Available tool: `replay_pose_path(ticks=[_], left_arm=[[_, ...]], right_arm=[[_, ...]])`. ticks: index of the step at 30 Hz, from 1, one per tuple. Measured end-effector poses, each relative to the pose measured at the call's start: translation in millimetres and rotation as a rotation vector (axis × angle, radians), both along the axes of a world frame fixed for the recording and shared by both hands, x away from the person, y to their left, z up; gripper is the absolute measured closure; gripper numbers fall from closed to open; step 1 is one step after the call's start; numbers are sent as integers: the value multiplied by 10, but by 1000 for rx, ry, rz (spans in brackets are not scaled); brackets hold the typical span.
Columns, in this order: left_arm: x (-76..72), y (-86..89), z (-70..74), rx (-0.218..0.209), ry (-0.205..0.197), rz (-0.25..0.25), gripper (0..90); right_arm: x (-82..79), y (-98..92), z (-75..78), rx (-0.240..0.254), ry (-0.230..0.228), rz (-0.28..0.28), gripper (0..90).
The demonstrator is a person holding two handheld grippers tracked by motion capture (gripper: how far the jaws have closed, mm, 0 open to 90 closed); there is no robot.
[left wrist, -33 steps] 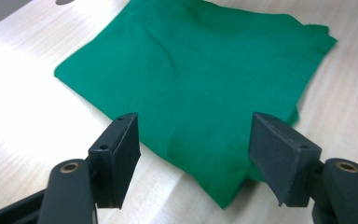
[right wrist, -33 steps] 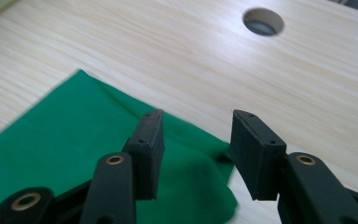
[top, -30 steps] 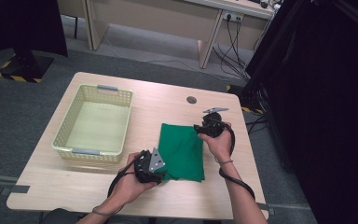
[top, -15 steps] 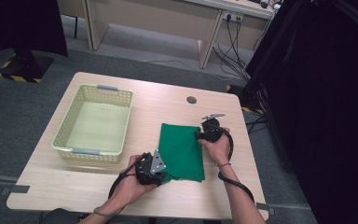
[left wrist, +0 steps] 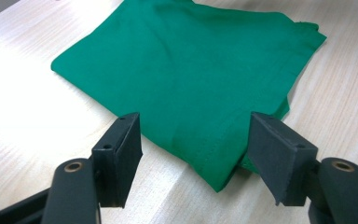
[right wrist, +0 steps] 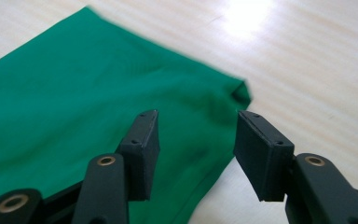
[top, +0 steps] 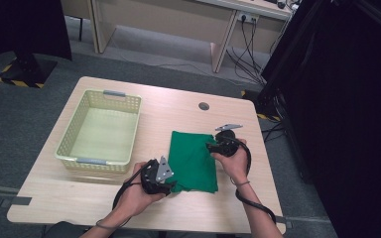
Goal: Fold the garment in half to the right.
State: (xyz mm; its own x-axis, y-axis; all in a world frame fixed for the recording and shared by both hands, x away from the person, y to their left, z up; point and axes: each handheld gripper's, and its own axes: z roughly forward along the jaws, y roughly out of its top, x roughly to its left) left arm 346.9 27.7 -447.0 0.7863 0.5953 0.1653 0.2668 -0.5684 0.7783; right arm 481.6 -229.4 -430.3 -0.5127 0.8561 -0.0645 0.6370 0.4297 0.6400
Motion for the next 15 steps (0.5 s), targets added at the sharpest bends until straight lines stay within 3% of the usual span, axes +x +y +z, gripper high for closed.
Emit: replay_pose_path(ticks=[8,15], left_arm=[[51,-34,28,-25,15,-1,344],[143,-133,-69,18,37,-6,347]], right_arm=[[-163,-27,-145,23,55,14,485],[-173,-24,-227,2,55,9,485]])
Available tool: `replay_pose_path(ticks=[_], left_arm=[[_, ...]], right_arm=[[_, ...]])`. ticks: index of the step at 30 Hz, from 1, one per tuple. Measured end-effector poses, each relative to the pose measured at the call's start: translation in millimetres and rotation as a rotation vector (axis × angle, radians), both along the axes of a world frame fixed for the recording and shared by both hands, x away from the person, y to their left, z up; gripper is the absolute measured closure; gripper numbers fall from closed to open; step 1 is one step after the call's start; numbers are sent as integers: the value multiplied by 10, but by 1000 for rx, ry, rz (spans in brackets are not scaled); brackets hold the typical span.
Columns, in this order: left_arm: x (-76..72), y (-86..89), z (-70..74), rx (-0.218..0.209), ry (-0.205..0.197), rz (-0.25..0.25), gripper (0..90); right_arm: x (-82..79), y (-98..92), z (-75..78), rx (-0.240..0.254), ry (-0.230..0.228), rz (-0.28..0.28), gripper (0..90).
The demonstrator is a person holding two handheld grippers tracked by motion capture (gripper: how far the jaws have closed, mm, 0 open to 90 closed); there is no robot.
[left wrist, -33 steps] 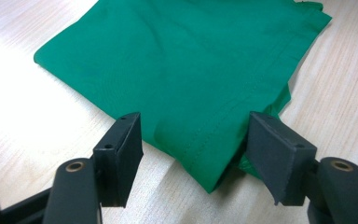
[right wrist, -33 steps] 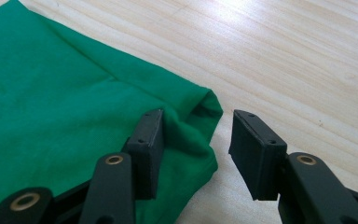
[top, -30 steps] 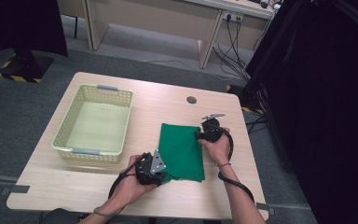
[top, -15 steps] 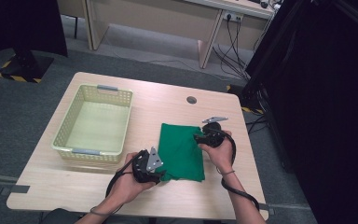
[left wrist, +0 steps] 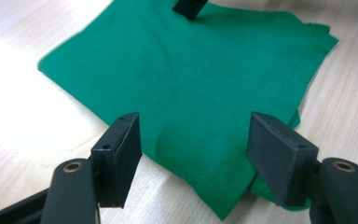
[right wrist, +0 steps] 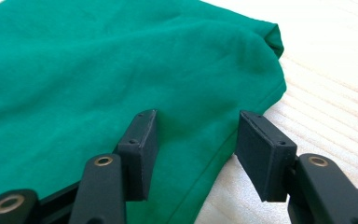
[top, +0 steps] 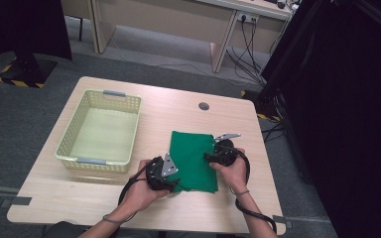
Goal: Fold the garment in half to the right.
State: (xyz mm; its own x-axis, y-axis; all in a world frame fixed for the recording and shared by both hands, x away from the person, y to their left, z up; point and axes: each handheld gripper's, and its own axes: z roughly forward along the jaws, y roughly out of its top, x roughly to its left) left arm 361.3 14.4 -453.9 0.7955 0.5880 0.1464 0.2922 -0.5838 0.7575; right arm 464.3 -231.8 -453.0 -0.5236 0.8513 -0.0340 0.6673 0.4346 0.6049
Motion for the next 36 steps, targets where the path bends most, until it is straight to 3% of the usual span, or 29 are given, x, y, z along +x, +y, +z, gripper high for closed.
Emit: replay_pose_path(ticks=[9,18,26,31,36], left_arm=[[38,-41,-45,30,13,-12,354],[65,-38,-46,28,13,-3,350],[-59,29,-13,5,29,-24,363],[-48,23,-53,29,29,-18,370],[-16,6,-75,40,30,-15,372]], right_arm=[[12,-9,-32,-19,-9,-9,490],[26,-5,-2,-16,-22,-13,499],[-168,-55,80,34,-27,10,507],[-258,-39,18,8,-17,42,510],[-260,-55,-40,3,-16,33,509]])
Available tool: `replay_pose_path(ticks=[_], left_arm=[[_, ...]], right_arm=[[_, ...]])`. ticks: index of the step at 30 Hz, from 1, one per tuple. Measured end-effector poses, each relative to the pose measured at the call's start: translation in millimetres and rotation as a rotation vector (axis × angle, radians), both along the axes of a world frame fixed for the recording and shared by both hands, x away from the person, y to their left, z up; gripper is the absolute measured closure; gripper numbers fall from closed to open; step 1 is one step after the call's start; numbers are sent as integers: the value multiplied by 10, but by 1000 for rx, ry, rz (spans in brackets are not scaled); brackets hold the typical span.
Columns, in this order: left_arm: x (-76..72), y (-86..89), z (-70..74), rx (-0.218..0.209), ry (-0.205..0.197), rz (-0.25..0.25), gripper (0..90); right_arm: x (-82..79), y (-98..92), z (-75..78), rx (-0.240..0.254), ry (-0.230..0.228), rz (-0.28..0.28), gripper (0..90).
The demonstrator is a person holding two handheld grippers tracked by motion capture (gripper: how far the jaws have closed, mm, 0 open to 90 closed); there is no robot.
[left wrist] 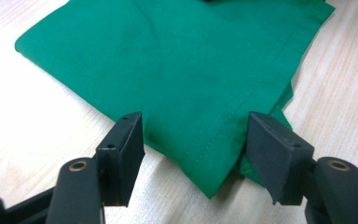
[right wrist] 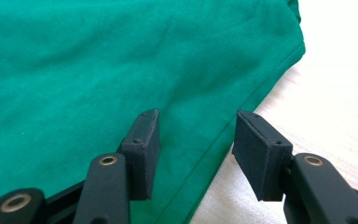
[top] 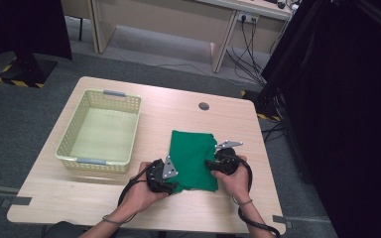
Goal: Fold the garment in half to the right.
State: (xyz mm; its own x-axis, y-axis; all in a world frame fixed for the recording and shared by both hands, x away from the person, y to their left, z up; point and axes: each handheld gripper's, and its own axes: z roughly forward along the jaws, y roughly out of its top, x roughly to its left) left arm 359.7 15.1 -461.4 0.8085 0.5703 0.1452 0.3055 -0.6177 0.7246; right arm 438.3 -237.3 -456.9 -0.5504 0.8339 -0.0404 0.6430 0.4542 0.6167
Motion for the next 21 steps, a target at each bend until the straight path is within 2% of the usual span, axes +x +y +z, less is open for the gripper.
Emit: replay_pose_path(ticks=[8,11,13,15,21], left_arm=[[41,-26,-12,11,-3,6,376],[23,1,36,-12,-8,8,375],[13,32,70,-19,-16,12,374],[6,64,92,-28,-15,17,374],[49,139,113,-22,-30,69,373]], right_arm=[[30,17,2,-16,-12,-18,508],[-10,21,61,4,-32,-18,508],[-63,30,114,17,-45,-5,505],[-124,56,136,31,-33,24,498],[-221,110,85,10,-13,66,498]])
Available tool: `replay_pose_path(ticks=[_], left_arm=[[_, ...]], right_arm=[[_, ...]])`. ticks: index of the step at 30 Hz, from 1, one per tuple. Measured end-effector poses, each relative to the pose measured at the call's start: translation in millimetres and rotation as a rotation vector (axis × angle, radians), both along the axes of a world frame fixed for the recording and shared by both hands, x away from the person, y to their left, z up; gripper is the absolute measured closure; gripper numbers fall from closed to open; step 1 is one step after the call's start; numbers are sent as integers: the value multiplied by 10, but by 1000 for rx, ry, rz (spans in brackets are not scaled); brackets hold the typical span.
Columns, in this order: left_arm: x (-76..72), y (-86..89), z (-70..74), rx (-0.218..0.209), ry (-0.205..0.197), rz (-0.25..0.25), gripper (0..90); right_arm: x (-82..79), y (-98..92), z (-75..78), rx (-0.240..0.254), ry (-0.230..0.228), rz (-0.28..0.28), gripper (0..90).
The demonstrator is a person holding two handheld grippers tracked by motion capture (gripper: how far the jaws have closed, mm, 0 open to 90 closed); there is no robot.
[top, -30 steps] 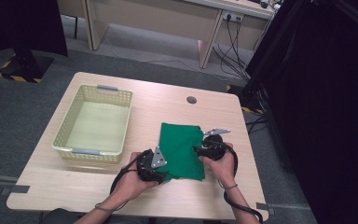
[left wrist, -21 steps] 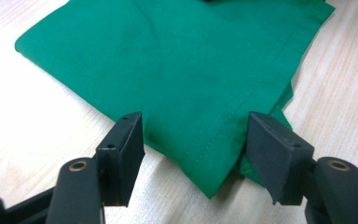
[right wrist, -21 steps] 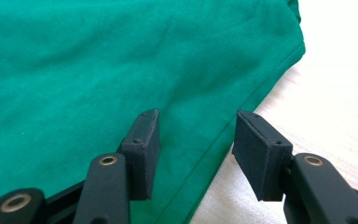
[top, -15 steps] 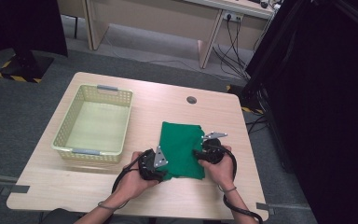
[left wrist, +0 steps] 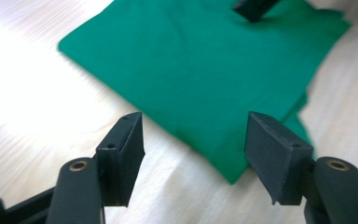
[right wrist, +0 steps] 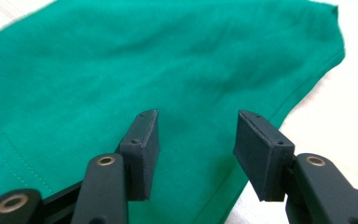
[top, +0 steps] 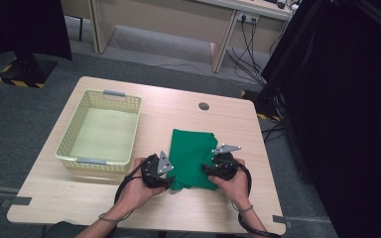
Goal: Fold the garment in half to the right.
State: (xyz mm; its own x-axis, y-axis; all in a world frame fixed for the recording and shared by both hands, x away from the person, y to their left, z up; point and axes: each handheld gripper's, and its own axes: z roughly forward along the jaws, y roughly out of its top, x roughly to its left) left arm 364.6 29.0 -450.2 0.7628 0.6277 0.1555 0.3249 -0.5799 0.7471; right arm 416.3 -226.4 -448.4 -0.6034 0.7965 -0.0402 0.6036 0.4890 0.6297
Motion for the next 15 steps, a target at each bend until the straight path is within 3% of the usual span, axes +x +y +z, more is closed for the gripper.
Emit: replay_pose_path(ticks=[8,15], left_arm=[[102,-54,-105,33,31,-1,373],[136,-105,-127,50,26,0,377]], right_arm=[[29,-13,-77,-24,11,-11,498],[47,-22,-92,-26,4,-17,498]])
